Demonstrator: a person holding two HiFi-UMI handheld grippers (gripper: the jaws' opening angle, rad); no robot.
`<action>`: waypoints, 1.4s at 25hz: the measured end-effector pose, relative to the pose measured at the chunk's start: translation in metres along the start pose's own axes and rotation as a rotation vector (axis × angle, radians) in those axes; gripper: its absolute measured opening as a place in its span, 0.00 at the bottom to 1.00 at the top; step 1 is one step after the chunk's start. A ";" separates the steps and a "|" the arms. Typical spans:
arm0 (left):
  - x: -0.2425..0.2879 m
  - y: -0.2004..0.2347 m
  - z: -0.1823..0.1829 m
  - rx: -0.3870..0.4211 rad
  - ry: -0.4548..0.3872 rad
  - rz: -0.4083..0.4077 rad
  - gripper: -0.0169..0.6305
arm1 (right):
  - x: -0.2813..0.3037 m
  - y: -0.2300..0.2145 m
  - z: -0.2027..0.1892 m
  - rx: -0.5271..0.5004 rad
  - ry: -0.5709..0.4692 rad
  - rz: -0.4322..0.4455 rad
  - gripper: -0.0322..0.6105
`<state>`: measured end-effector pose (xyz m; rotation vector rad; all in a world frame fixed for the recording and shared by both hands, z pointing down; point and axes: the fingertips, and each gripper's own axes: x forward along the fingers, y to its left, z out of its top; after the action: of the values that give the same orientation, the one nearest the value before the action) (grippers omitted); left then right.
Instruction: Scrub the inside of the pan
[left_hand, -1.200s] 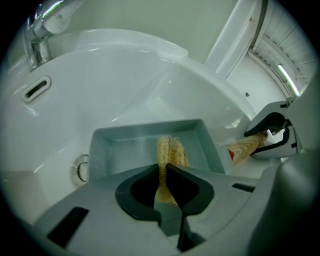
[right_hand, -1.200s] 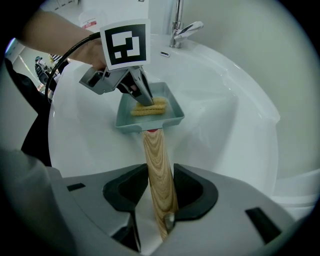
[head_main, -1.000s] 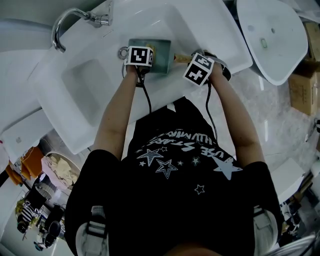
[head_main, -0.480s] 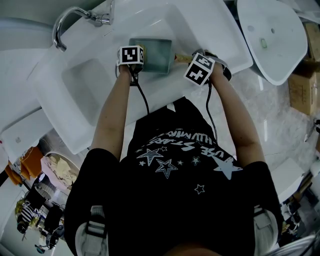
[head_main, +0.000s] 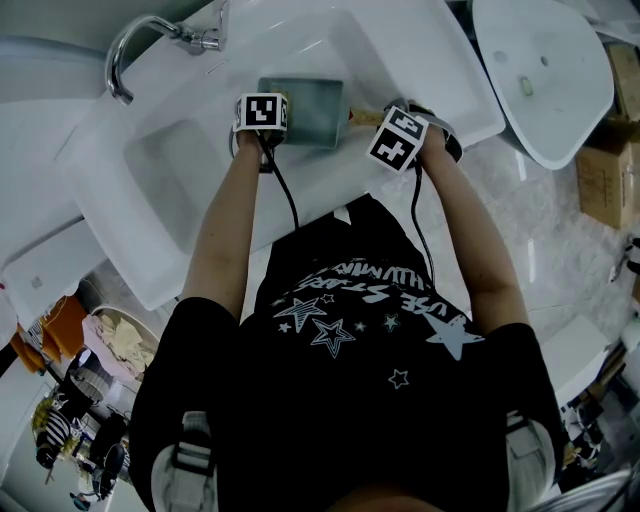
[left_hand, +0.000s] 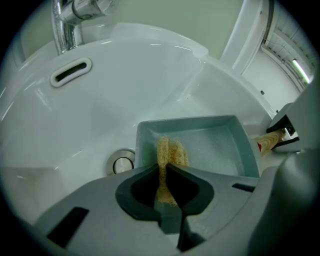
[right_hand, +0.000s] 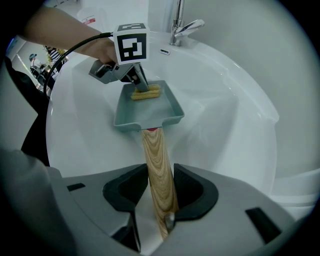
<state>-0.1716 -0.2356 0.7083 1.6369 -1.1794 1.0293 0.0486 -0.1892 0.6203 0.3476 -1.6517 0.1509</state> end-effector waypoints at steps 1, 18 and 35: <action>0.000 0.000 -0.001 0.001 0.002 0.002 0.10 | 0.000 0.000 0.000 0.001 0.000 0.000 0.29; -0.039 -0.076 0.028 -0.066 -0.110 -0.195 0.10 | -0.001 0.001 -0.001 0.000 -0.001 0.004 0.30; -0.014 -0.117 0.035 -0.043 -0.076 -0.226 0.10 | -0.002 0.000 -0.002 -0.012 -0.006 0.007 0.29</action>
<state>-0.0563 -0.2422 0.6651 1.7425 -1.0300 0.7998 0.0506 -0.1888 0.6189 0.3339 -1.6597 0.1451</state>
